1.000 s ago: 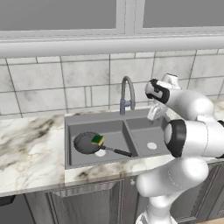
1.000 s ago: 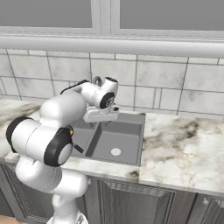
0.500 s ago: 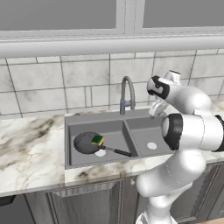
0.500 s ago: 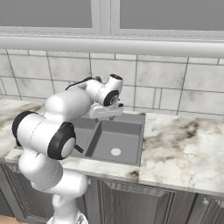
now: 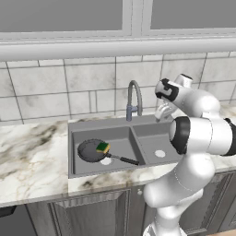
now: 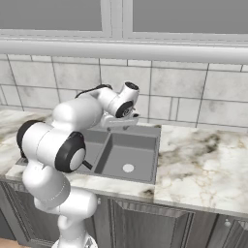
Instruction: Pick the pan and sponge and place them into the sink. Then turn on the water.
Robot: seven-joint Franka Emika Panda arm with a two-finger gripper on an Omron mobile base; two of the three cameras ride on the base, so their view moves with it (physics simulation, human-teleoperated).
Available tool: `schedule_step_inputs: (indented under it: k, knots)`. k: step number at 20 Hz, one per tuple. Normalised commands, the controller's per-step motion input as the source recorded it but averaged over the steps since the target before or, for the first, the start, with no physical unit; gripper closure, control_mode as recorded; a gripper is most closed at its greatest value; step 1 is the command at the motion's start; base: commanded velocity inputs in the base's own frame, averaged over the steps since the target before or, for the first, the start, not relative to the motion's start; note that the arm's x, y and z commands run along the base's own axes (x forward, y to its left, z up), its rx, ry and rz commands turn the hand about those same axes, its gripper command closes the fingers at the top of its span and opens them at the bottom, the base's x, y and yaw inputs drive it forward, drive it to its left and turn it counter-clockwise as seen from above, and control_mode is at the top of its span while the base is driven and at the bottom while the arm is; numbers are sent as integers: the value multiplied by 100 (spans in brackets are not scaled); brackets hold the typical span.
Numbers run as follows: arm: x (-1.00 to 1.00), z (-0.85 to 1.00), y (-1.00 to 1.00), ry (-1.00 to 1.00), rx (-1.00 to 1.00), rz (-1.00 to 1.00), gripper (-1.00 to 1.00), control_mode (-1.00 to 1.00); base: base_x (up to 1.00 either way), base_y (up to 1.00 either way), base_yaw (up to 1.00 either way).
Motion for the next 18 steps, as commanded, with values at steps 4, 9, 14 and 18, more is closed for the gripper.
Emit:
schedule_step_inputs:
  k: [4, 9, 14, 18]
  knots:
    - [21, 0, 0, -7, 7, -11, -100, -100, 0, 0, 0]
    - [32, 0, 0, -5, 4, -10, -100, -100, 0, 0, 0]
    - [50, 0, 0, -3, 5, -8, -100, -100, 0, 0, 0]
    - [39, 0, -1, -4, 9, -4, -100, -100, 0, 0, 0]
